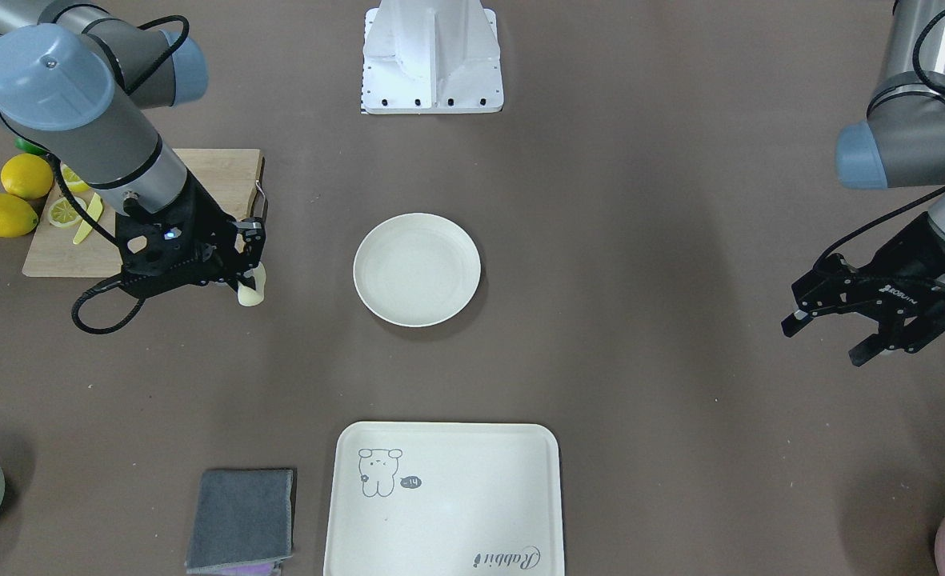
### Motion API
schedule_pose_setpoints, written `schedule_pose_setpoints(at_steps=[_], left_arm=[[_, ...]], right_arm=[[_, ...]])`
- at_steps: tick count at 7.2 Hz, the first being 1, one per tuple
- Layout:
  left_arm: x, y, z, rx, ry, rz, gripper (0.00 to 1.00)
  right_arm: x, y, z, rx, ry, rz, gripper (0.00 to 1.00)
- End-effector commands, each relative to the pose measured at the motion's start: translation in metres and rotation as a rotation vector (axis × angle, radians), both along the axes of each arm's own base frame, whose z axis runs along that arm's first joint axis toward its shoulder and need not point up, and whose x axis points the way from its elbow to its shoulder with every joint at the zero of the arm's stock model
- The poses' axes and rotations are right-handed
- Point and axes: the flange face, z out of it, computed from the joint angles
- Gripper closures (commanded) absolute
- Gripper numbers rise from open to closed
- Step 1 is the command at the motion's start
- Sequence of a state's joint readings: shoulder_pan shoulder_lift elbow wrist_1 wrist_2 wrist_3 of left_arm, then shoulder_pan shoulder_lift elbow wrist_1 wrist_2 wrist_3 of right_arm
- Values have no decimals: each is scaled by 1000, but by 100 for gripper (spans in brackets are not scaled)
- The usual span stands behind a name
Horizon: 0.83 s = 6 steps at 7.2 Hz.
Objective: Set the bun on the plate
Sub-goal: 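Lift the bun with the right gripper and carry it over the plate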
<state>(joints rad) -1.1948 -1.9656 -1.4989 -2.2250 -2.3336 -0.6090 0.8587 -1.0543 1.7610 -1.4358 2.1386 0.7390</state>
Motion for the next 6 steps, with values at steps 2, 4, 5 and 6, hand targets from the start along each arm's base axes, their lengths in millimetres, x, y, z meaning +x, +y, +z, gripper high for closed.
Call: schedule_pose_setpoints(at_steps=[2, 4, 5, 6], left_arm=[[8, 3, -6, 13, 6, 13, 3], [8, 4, -7, 17, 8, 13, 3], [8, 4, -5, 15, 7, 13, 3], [7, 5, -5, 13, 7, 8, 3]], right_arm=[[-76, 10, -54, 63, -18, -66, 100], [-109, 28, -61, 103, -26, -91, 100], [-135, 37, -57, 143, -28, -93, 100], [-159, 49, -50, 162, -29, -109, 100]])
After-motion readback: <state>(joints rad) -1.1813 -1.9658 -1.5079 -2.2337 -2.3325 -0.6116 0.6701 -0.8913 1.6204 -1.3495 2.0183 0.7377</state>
